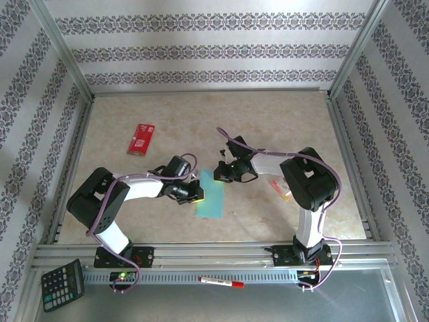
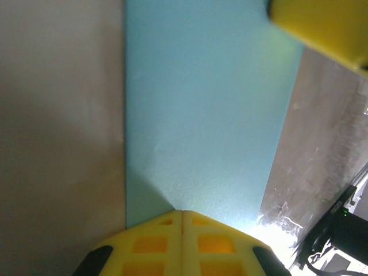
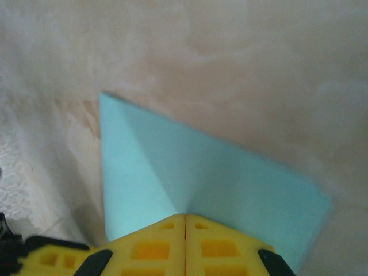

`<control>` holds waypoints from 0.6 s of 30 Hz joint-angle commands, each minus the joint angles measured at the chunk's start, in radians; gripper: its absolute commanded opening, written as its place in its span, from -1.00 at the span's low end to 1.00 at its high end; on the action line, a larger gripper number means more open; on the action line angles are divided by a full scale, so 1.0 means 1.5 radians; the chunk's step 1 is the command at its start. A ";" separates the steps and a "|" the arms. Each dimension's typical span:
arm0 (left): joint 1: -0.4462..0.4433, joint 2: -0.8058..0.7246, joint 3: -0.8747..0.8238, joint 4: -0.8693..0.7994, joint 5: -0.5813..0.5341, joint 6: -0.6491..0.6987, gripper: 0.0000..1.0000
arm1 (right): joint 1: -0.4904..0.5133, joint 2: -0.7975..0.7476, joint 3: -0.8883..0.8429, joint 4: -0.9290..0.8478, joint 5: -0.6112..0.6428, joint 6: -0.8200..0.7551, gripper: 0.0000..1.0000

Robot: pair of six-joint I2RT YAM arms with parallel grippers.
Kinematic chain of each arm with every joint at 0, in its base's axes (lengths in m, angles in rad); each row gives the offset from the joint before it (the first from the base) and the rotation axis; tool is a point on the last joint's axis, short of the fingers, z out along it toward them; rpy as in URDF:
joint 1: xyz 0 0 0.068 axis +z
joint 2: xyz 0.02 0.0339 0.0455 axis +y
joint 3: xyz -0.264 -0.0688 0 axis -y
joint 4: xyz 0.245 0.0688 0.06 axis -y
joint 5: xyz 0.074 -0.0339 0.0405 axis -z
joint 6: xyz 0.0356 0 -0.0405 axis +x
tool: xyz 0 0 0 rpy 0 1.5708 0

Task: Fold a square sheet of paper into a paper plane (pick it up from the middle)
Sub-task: Rotate the square sheet of paper at the center of the table.

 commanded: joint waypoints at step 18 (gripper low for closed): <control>-0.008 -0.007 0.053 -0.033 -0.030 -0.001 -0.97 | 0.030 -0.283 -0.164 -0.125 0.074 -0.006 -0.46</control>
